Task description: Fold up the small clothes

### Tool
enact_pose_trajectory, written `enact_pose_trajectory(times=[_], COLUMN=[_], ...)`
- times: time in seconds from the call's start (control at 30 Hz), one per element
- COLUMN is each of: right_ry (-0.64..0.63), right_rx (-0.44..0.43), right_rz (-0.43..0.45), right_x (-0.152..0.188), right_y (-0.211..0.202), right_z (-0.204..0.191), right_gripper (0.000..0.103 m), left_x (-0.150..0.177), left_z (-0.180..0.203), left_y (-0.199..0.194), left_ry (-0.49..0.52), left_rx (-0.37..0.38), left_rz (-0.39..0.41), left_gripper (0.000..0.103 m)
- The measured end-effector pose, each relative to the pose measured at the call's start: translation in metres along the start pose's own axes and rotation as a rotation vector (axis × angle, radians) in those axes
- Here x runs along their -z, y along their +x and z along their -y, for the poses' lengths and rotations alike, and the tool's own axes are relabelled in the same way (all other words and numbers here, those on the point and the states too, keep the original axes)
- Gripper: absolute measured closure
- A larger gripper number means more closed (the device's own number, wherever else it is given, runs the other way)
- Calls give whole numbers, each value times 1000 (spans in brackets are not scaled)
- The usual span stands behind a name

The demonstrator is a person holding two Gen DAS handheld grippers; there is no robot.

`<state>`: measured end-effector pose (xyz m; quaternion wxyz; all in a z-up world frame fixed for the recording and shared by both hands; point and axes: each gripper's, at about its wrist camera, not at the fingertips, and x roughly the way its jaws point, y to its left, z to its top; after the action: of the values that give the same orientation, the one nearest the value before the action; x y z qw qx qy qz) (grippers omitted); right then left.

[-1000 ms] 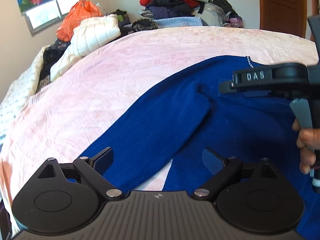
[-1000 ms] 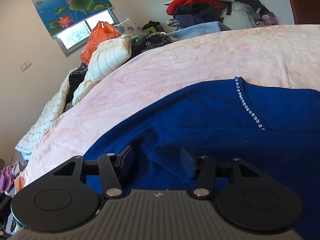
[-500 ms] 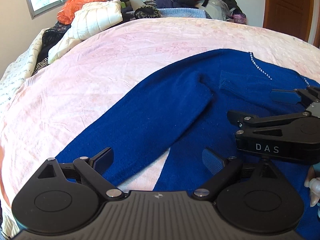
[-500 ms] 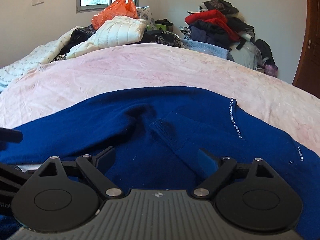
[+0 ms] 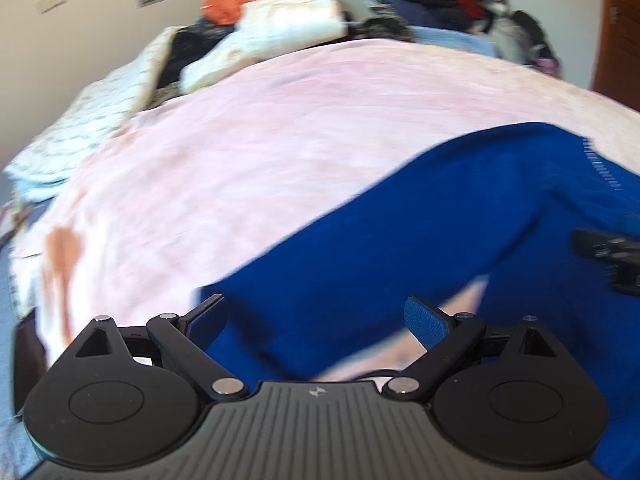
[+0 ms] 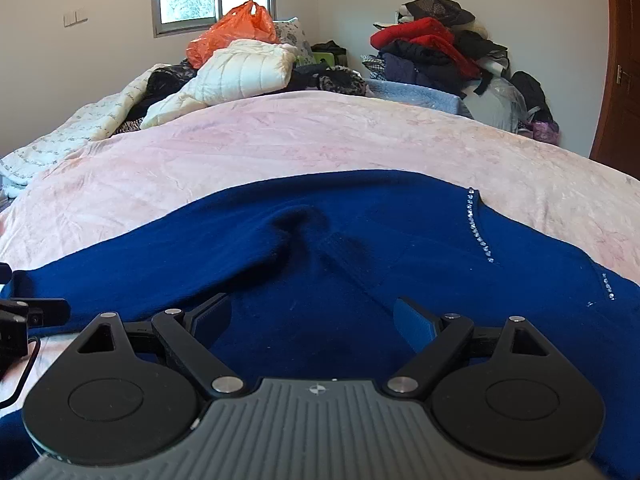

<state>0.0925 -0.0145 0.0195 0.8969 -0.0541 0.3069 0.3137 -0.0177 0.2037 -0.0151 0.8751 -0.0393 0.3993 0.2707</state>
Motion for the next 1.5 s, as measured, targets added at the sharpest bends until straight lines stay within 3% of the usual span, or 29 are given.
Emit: enact_pose_trajectory(times=[0.13, 0.3, 0.47, 0.63, 0.8, 0.87, 0.93, 1.0, 1.07, 1.1, 1.13, 1.2, 1.27, 1.33, 1.4, 1.5], right_ry=[-46, -158, -322, -400, -421, -468, -514, -557, -562, -552, -546, -584, -653, -718, -825, -1051], right_rx=[-98, -192, -284, -381, -373, -303, -311, -441, -618, -655, -650, -557, -481, -486, -492, -406], right_rz=[53, 69, 65, 17, -19, -55, -78, -74, -16, 17, 33, 37, 33, 23, 27, 103], right_x=[-7, -13, -8, -2, -6, -1, 7, 14, 16, 15, 13, 11, 14, 21, 34, 61], right_y=[-9, -13, -11, -5, 16, 30, 38, 27, 5, -3, -8, -10, -11, -14, -18, -27], right_z=[-27, -71, -117, -154, -184, -202, -220, -237, -241, -238, -235, -228, -225, -227, -239, -258], right_gripper=[13, 13, 13, 14, 14, 14, 14, 15, 15, 14, 14, 16, 20, 31, 37, 38], left_x=[9, 14, 11, -3, -26, -32, -35, -36, -36, -35, -35, -32, -30, -29, -27, -25], left_z=[-37, -79, -111, -154, -182, -192, -197, -196, -192, -190, -189, -186, -180, -173, -168, -162], left_y=[13, 21, 26, 7, -36, -52, -66, -75, -77, -75, -73, -69, -64, -58, -52, -47], left_ry=[18, -1, 0, -98, -169, -207, -231, -236, -236, -230, -227, -229, -216, -209, -211, -219], left_rx=[-198, -330, -522, -583, -634, -637, -620, -612, -598, -587, -588, -571, -497, -427, -351, -288], left_rz=[-22, -34, -31, 3, 116, 157, 190, 218, 228, 222, 217, 212, 199, 170, 140, 122], left_gripper=[7, 7, 7, 7, 7, 7, 3, 2, 2, 2, 2, 2, 2, 2, 2, 2])
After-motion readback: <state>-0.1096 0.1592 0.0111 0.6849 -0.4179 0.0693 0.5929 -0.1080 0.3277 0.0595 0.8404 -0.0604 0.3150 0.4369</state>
